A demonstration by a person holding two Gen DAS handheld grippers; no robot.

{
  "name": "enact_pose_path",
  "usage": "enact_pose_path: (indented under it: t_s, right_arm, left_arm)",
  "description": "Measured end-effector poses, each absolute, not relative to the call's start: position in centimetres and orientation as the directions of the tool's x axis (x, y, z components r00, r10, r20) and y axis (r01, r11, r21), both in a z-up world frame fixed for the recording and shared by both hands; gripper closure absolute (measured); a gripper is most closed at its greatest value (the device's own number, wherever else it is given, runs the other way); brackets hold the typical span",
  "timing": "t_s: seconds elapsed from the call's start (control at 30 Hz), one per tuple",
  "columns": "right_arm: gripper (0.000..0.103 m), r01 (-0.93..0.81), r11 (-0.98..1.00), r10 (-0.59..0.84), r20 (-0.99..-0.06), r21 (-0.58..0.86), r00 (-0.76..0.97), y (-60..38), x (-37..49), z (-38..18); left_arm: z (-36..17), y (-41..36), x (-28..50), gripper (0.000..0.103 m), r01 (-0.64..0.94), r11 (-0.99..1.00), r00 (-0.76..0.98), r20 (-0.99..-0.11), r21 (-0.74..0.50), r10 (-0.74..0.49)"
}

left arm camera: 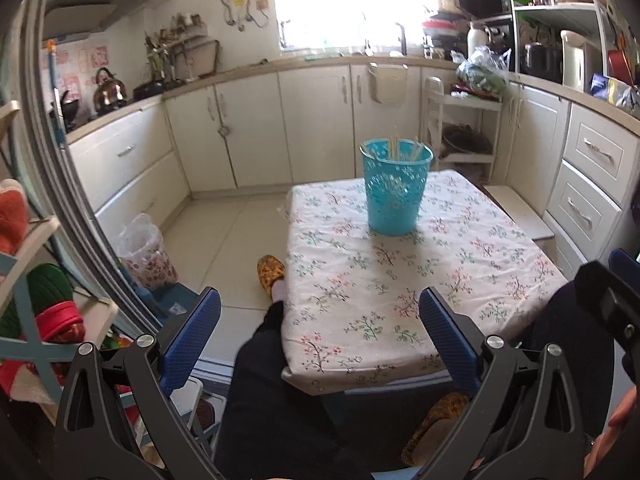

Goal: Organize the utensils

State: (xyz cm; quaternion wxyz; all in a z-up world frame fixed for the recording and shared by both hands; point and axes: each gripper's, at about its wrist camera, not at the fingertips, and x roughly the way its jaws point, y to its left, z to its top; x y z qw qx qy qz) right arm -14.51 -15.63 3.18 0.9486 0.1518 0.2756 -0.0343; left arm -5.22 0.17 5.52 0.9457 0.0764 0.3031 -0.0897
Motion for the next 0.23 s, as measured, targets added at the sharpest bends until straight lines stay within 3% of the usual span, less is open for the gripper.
enact_pose_path:
  t_s: [0.23]
  right_arm:
    - [0.007,0.199,0.952,-0.013,-0.618,0.233,0.786,-17.0,-11.1,0.9]
  left_arm:
    - [3.9,0.1,-1.6,0.008,0.217,0.975,0.752,-0.644,0.039,-0.142]
